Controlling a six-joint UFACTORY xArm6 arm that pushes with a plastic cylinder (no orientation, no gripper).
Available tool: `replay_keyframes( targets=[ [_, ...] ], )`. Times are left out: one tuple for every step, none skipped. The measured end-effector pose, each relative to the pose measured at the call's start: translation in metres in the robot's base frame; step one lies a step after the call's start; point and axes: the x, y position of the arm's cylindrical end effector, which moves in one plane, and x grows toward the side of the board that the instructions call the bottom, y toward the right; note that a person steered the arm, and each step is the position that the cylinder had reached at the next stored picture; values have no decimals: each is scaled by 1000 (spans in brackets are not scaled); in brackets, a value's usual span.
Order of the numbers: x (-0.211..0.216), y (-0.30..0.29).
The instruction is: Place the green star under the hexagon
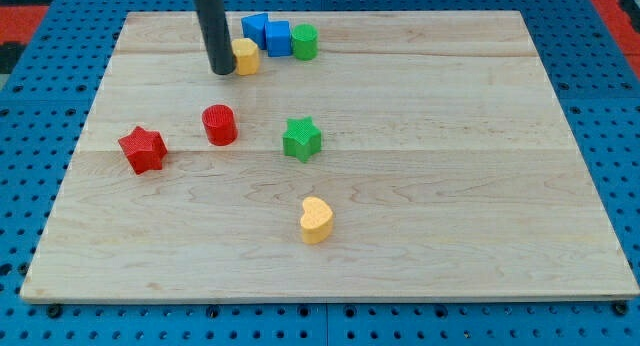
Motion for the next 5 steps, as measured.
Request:
replay_keyframes(
  targets=[
    [-11,21],
    [-19,70],
    [11,108],
    [37,186],
    [77,240]
  ],
)
